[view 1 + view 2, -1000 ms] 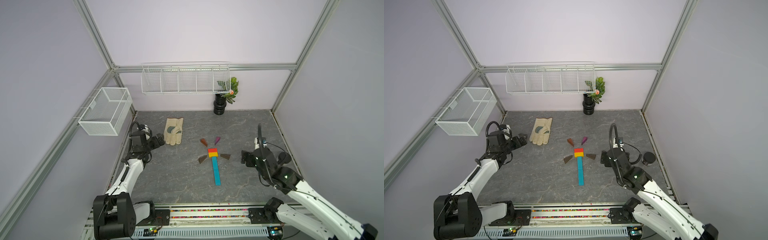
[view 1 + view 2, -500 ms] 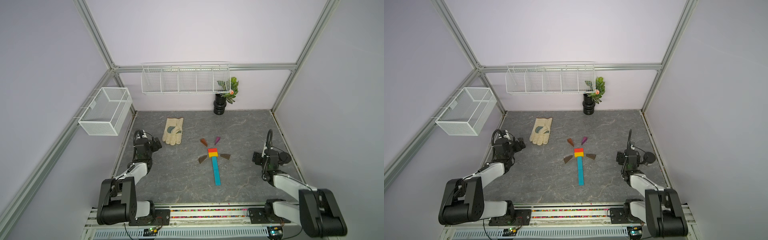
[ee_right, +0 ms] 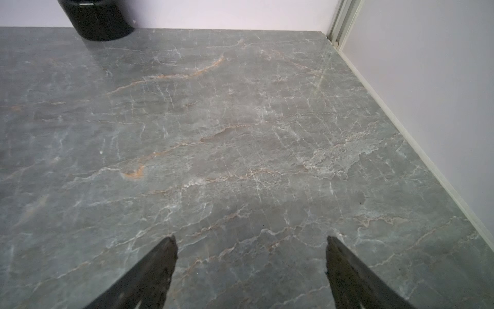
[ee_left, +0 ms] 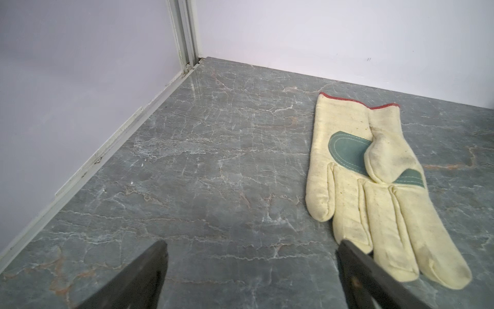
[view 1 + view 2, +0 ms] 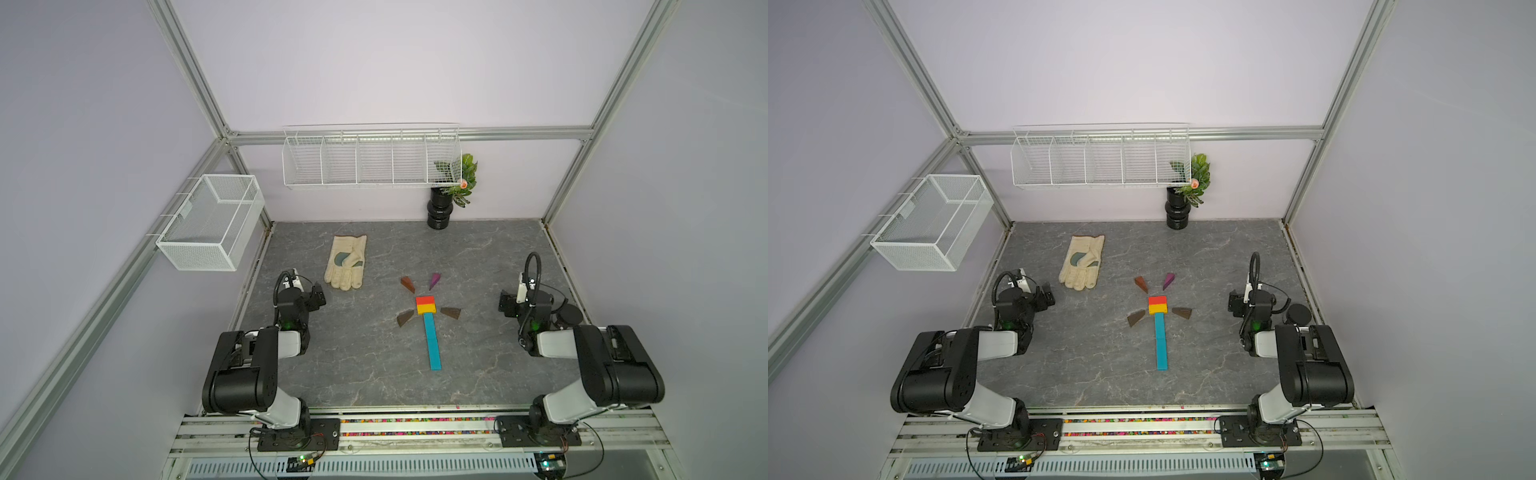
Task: Assemble a small pinwheel with building blocks
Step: Reset both arms
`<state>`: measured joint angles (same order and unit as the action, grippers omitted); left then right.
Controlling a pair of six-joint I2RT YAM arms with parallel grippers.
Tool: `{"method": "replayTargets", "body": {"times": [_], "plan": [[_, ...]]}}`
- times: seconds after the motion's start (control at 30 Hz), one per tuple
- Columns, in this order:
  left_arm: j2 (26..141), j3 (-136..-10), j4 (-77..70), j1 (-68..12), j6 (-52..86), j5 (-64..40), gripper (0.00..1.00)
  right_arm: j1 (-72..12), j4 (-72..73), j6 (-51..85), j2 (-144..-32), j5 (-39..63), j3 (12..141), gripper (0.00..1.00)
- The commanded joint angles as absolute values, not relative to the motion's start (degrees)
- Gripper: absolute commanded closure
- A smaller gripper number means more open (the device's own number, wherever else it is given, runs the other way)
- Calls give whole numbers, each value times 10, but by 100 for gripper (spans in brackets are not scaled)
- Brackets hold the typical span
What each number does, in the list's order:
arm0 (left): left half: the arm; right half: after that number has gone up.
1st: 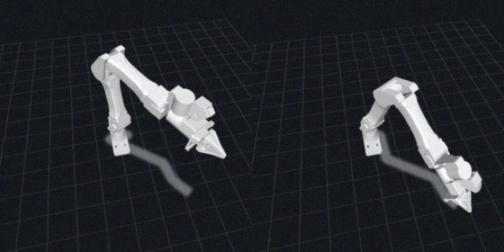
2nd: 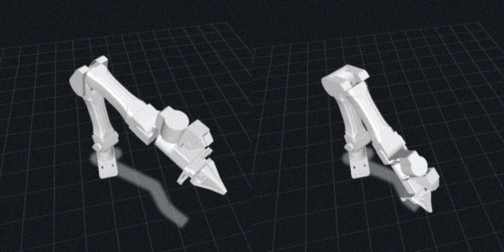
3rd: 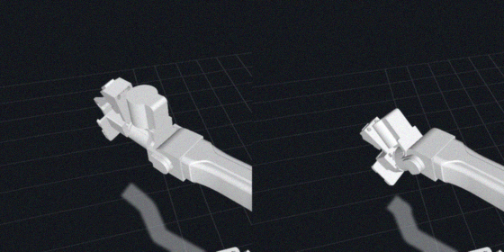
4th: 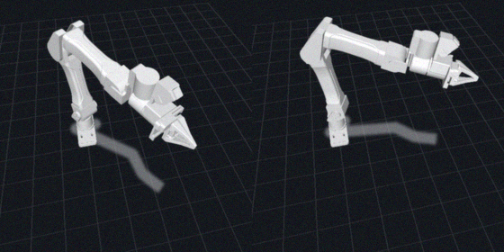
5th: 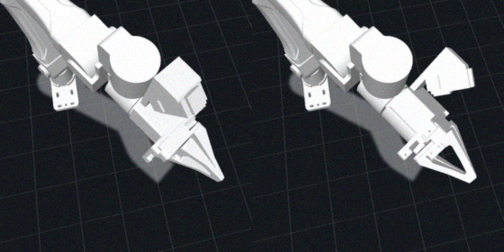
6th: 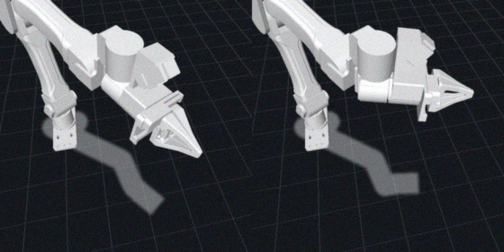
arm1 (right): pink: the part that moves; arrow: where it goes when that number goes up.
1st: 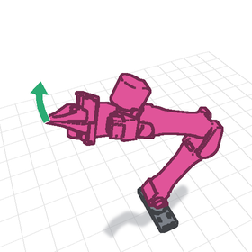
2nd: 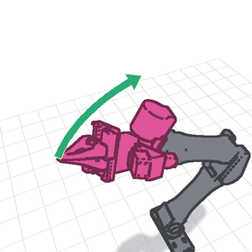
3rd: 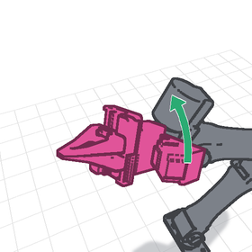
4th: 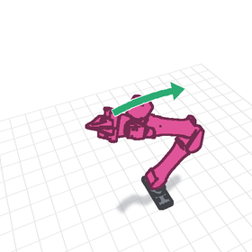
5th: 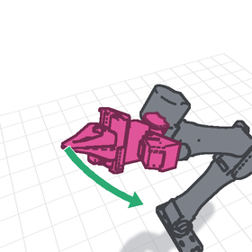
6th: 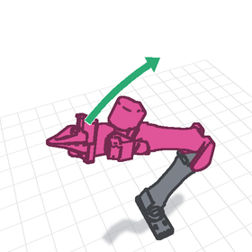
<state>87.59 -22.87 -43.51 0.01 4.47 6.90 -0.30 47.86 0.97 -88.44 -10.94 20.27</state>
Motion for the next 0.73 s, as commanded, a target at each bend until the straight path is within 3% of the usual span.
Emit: {"method": "replayTargets", "body": {"times": [0.0, 0.7], "plan": [[874, -237, -469, -2, 21, 78, 1, -1, 510, 1, -877, -102, 209, 11], [866, -243, -445, -4, 24, 82, 1, -7, 518, -1, -875, -119, 206, 11]]}}
